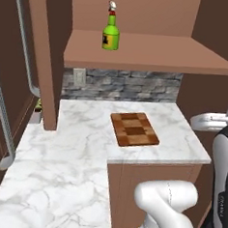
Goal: Move the cutting board and knife to the sink. Then move spray from the cabinet to the counter.
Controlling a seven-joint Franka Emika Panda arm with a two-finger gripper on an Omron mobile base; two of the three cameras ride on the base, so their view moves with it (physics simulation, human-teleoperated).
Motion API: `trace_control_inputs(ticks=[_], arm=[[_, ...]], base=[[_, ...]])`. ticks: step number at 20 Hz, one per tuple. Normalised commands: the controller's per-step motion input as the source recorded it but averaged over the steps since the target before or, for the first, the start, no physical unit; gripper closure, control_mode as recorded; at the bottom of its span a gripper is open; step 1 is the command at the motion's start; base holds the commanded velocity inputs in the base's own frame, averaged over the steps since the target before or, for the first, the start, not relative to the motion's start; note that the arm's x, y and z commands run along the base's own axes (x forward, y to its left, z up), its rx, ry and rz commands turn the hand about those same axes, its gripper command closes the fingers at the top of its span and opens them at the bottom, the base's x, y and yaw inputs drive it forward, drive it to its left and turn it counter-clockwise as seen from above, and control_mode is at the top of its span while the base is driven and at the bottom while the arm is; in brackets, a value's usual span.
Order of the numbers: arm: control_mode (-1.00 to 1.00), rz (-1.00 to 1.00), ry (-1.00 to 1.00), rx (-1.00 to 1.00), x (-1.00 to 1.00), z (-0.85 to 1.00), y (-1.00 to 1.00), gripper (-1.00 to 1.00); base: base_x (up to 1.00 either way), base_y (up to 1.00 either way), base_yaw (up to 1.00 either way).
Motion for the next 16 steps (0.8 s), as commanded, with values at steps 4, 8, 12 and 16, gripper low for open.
trace_control_inputs(ticks=[4,8,12,16], arm=[[1.00,0.00,0.00,0.00,0.00,0.00,0.00,-1.00],[1.00,0.00,0.00,0.00,0.00,0.00,0.00,-1.00],[1.00,0.00,0.00,0.00,0.00,0.00,0.00,-1.00],[-1.00,0.02,0.00,0.00,0.09,-0.02,0.02,-1.00]], base=[[0.01,0.19,0.04],[0.08,0.00,0.17],[0.01,0.00,0.18],[0.07,0.00,0.09]])
